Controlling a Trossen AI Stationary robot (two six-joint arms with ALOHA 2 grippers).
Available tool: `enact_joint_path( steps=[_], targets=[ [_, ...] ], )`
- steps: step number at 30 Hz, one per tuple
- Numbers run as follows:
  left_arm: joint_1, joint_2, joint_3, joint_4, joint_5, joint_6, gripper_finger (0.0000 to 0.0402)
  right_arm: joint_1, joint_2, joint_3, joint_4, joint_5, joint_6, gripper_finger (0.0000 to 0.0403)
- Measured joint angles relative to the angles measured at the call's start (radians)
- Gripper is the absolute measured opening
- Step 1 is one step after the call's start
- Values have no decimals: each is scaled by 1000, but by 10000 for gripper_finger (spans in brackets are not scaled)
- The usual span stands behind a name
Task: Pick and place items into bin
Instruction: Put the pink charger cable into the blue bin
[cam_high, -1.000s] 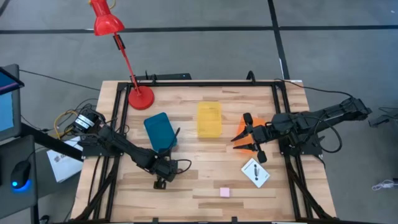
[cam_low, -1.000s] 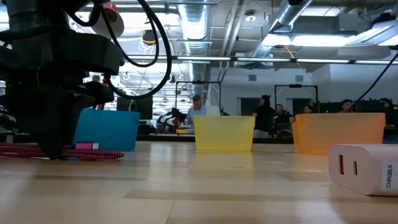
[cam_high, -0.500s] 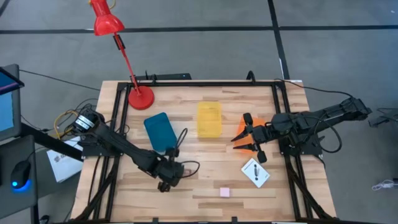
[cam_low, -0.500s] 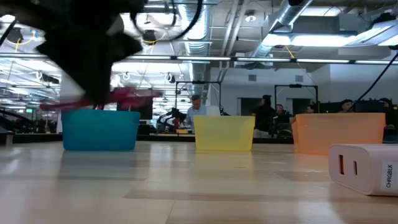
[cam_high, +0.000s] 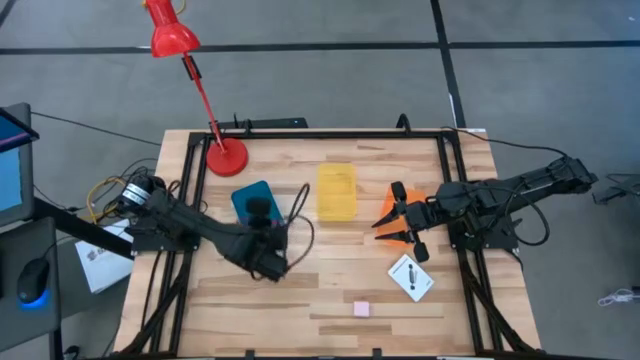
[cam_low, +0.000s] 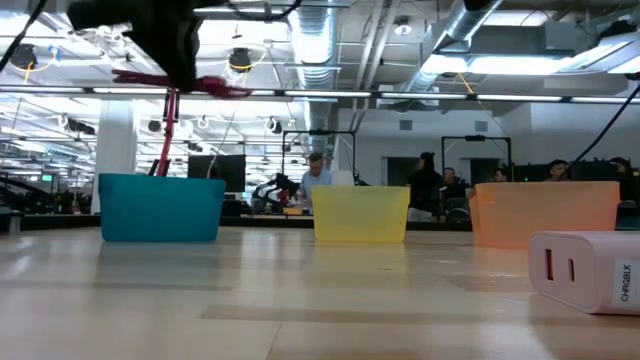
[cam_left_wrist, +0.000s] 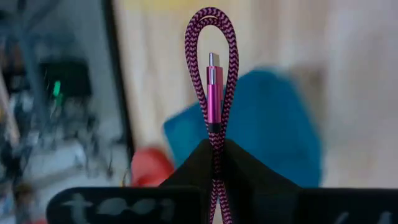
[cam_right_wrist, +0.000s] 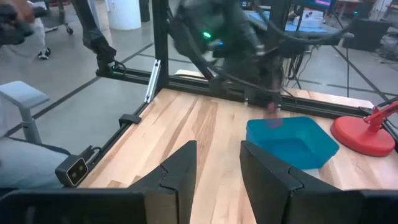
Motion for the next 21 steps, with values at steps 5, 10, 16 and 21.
enact_joint_path(
  steps=[5, 10, 16, 21],
  targets=[
    [64, -34, -29, -65, -57, -91, 4, 0, 0, 0, -10, 0, 31, 119],
    [109, -107, -38, -63, -131, -86, 4, 0, 0, 0, -27, 0, 32, 119],
    [128, -228, -40, -46, -118, 60, 4, 0, 0, 0, -29, 0, 32, 119],
    [128, -368, -211, 219, -34, 228, 4, 0, 0, 0, -34, 0, 32, 119]
  ],
)
